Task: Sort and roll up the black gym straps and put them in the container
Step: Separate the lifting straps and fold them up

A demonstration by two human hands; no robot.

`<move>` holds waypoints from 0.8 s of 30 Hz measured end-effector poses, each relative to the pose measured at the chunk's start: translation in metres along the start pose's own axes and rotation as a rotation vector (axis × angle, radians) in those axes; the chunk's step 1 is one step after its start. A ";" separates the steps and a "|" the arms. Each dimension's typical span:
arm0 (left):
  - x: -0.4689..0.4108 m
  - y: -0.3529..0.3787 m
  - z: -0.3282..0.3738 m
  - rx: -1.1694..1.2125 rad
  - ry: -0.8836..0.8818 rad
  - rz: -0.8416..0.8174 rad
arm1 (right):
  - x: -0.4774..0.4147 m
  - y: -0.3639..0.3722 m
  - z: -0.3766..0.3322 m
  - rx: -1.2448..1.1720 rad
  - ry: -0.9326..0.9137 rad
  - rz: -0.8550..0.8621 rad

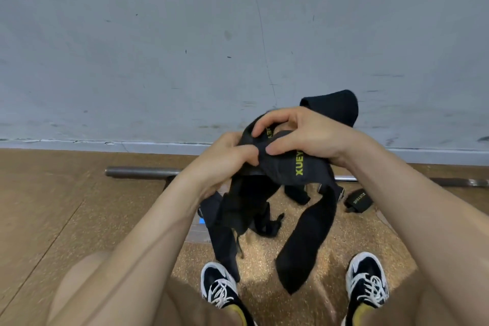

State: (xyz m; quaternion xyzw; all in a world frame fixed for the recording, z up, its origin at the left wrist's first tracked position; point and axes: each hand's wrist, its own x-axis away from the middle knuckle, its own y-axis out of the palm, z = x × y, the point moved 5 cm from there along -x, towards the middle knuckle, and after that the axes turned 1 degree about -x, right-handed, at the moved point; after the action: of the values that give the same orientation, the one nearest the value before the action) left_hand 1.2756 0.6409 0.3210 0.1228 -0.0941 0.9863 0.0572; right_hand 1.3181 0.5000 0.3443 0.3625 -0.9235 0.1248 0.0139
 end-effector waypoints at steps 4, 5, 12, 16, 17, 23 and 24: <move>-0.003 -0.016 -0.012 0.189 -0.104 0.123 | 0.002 -0.025 0.010 0.064 0.099 0.044; -0.004 -0.020 -0.011 0.226 -0.093 0.110 | 0.004 -0.032 0.016 0.056 0.138 0.017; -0.001 0.024 -0.041 0.126 -0.226 -0.166 | -0.002 0.020 0.070 0.021 0.306 -0.158; -0.011 -0.007 -0.044 0.016 -0.163 0.174 | -0.009 0.010 0.075 -0.274 0.280 0.013; -0.012 -0.014 -0.047 -0.069 -0.174 0.232 | -0.009 0.008 0.071 -0.355 0.254 0.030; -0.011 0.010 -0.059 0.353 -0.217 -0.133 | -0.008 0.007 0.049 -0.455 0.080 0.102; -0.014 0.008 -0.053 0.381 -0.125 -0.115 | -0.008 0.009 0.046 -0.443 0.043 0.116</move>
State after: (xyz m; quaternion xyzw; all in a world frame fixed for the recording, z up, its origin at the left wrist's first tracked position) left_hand 1.2760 0.6424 0.2653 0.1973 0.0977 0.9719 0.0831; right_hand 1.3212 0.5004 0.2968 0.2940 -0.9471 -0.0728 0.1056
